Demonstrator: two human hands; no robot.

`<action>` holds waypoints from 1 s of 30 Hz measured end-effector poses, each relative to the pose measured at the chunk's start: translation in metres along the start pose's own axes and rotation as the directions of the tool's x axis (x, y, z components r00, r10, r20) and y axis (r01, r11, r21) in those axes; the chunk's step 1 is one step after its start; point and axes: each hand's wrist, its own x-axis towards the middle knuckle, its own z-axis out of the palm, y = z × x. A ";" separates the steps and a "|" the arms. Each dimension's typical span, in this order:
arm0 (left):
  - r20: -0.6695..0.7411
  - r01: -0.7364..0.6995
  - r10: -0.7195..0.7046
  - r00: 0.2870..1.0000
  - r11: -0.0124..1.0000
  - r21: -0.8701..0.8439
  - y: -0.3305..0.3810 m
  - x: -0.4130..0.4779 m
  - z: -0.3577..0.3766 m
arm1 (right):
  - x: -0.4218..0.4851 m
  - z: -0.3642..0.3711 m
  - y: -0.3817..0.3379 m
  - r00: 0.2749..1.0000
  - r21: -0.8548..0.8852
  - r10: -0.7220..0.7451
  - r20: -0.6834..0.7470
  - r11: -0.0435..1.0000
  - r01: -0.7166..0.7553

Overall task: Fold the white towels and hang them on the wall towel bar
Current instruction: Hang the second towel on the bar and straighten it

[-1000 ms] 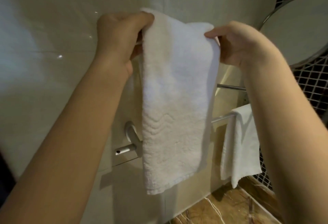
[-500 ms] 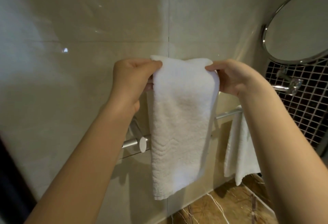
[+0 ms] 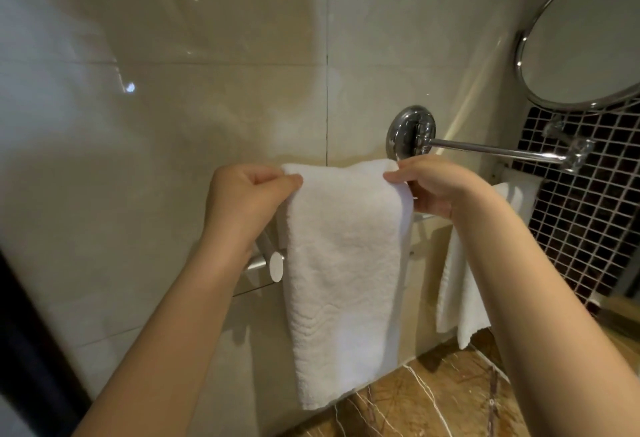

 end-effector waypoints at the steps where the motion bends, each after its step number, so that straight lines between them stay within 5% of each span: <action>1: -0.009 0.000 0.001 1.000 0.999 0.046 -0.003 -0.001 -0.002 | -0.001 0.002 0.002 1.000 -0.046 0.003 -0.014 0.999 -0.003; 10: -0.003 0.026 -0.027 1.000 0.930 0.368 -0.027 -0.015 -0.013 | -0.006 0.020 0.025 0.983 -0.169 -0.016 -0.182 0.986 -0.015; 19: -0.011 -0.171 0.242 0.970 0.719 0.674 -0.035 -0.030 -0.017 | -0.021 0.028 0.045 0.899 -0.597 -0.299 -0.320 0.801 0.055; 26: -0.032 -0.268 0.422 0.906 0.631 0.728 -0.050 -0.044 -0.012 | -0.027 0.029 0.074 0.791 -0.438 -0.436 -0.429 0.866 0.239; 30: -0.200 -0.324 0.532 0.823 0.729 0.603 -0.065 -0.071 -0.012 | -0.030 0.032 0.094 0.784 -0.083 -0.410 -0.466 0.903 0.423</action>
